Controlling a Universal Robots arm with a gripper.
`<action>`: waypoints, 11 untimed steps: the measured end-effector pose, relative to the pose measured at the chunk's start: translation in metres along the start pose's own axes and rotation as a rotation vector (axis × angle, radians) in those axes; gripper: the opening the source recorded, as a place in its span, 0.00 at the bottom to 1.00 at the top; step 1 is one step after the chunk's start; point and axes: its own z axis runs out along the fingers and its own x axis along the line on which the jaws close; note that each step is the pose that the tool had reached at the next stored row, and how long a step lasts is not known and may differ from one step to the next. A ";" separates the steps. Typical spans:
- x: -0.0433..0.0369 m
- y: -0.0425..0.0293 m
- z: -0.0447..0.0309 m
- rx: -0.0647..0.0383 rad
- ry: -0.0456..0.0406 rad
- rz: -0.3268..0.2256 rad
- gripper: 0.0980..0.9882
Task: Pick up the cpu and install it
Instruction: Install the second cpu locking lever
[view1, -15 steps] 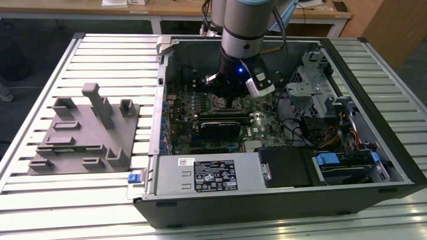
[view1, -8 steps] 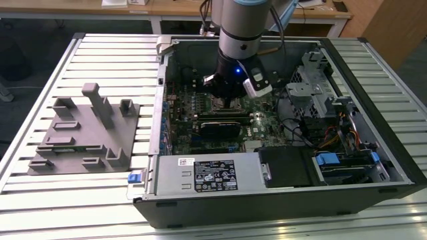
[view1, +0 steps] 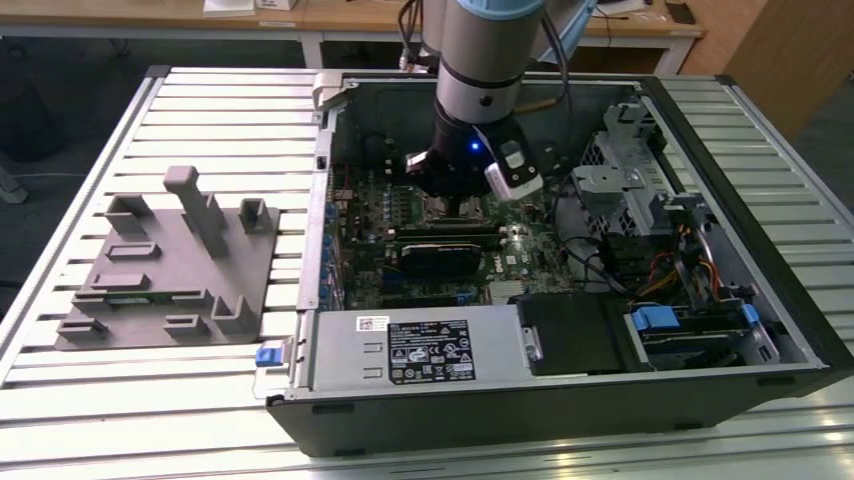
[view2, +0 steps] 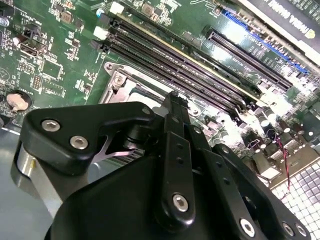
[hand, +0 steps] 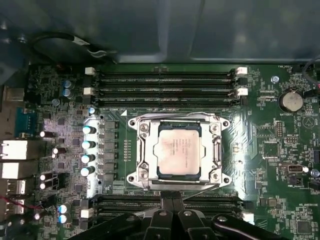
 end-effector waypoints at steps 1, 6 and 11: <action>0.0008 -0.0009 0.0000 -0.002 0.0000 0.000 0.01; 0.0074 -0.0042 -0.0001 -0.015 0.0001 0.000 0.01; 0.0103 -0.0062 0.0019 -0.031 0.0000 -0.001 0.01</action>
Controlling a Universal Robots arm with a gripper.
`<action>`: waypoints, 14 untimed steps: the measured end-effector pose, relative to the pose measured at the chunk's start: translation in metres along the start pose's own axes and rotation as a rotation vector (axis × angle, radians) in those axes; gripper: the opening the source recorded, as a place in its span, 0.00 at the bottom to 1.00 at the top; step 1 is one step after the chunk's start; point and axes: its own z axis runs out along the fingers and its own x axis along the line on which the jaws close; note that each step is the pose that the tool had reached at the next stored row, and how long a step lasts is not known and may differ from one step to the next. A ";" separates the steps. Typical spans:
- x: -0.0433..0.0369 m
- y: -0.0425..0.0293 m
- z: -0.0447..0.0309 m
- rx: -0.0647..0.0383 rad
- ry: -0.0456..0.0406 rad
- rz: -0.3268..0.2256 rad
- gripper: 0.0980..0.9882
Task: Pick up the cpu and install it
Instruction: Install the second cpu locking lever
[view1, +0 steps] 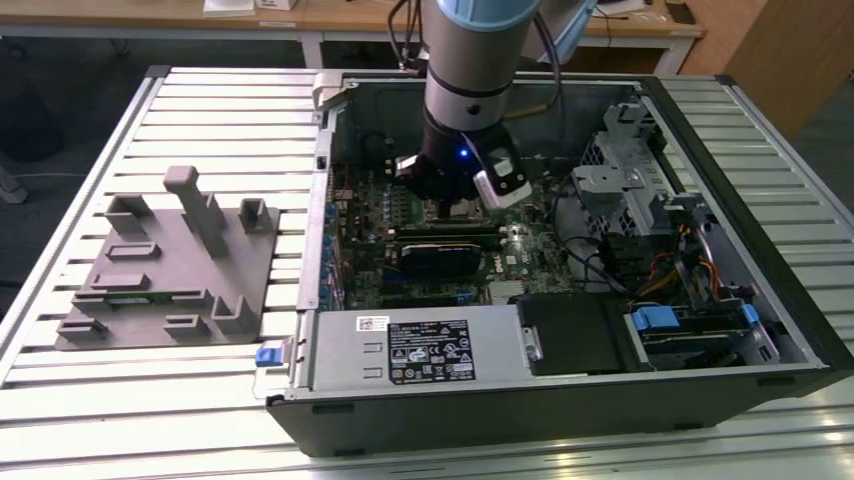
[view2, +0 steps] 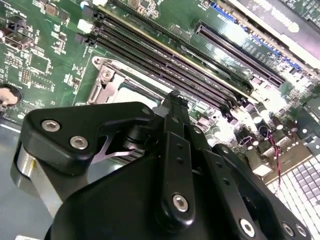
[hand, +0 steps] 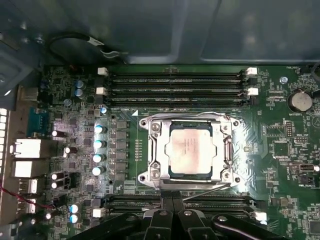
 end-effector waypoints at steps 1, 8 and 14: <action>0.0001 -0.0003 0.0012 0.000 0.0002 0.000 0.01; 0.0000 -0.0033 0.0085 -0.018 0.0005 0.000 0.01; 0.0016 -0.0131 0.0082 -0.068 0.0008 -0.001 0.01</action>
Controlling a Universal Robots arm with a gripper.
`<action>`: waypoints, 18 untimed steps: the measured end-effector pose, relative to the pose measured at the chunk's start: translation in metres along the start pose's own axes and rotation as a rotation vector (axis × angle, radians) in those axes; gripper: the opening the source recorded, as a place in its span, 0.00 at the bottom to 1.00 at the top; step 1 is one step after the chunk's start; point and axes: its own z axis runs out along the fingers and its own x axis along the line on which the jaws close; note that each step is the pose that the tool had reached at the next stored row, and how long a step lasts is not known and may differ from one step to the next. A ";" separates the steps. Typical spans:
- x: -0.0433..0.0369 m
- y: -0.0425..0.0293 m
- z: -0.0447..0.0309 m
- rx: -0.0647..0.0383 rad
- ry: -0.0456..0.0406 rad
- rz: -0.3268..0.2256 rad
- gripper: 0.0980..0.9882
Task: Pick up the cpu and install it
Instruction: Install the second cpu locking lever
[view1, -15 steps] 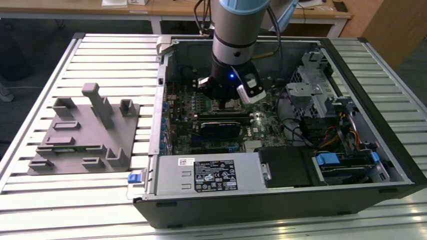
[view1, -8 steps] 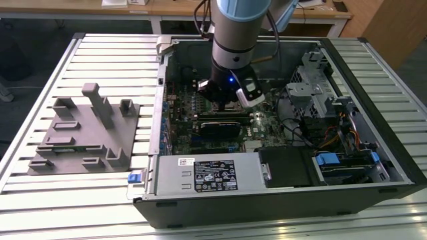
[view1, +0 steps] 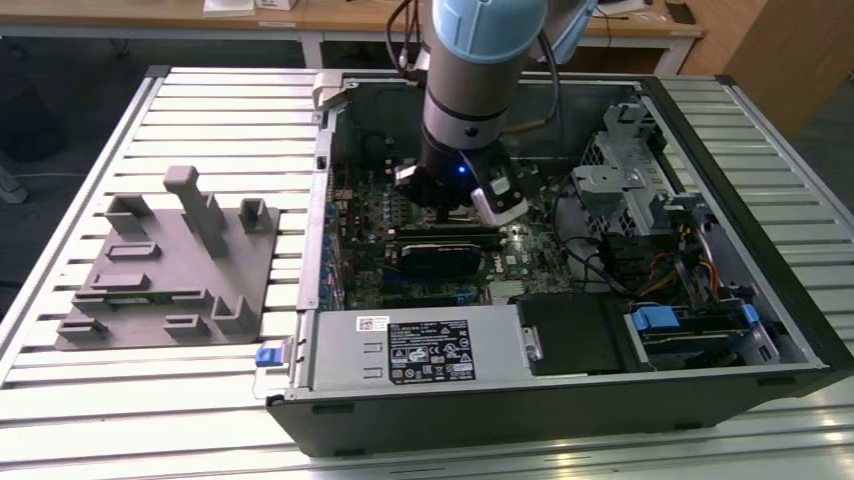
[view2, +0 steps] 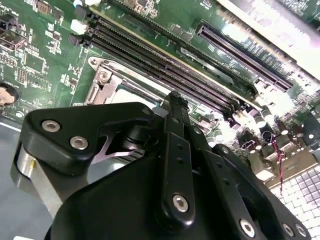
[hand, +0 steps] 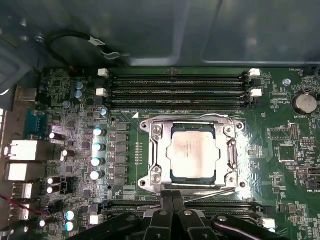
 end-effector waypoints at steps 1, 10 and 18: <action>0.0006 -0.0014 -0.0002 -0.005 0.0000 0.000 0.01; 0.0088 -0.0093 0.0041 -0.039 0.0005 -0.001 0.01; 0.0094 -0.0127 0.0127 -0.063 0.0007 -0.001 0.01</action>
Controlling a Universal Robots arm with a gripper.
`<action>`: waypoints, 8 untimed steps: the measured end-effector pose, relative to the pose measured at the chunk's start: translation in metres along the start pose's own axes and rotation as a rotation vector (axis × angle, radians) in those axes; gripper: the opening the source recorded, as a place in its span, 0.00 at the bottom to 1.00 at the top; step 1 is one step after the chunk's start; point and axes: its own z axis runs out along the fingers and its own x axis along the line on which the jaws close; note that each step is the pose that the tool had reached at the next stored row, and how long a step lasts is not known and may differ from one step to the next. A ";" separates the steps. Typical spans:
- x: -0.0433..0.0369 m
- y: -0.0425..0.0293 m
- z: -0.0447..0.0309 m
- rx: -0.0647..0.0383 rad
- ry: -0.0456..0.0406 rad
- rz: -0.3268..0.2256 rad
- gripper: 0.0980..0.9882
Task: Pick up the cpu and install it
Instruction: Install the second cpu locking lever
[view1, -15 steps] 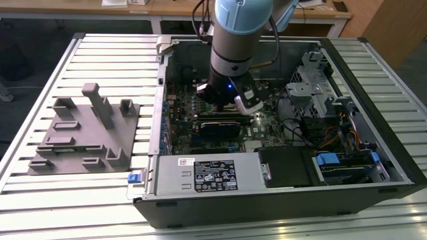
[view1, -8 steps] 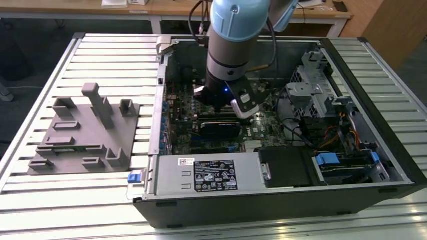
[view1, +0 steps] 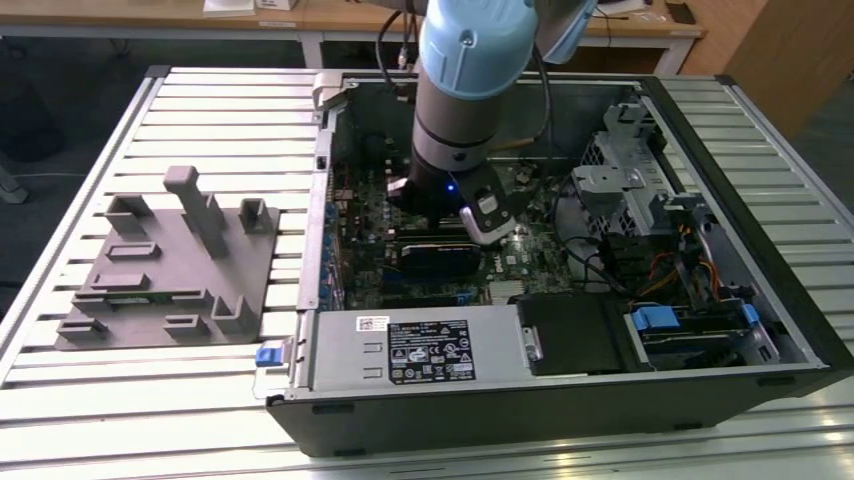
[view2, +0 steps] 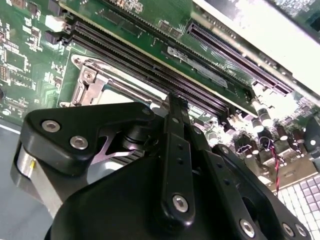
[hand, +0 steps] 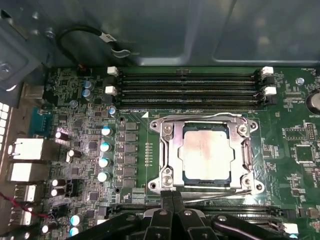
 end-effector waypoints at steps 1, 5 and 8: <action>0.0000 -0.0012 -0.0003 -0.006 0.0001 0.000 0.01; 0.0011 -0.0058 -0.0014 -0.024 0.0002 0.000 0.01; 0.0025 -0.0082 -0.0019 -0.029 0.0003 0.000 0.01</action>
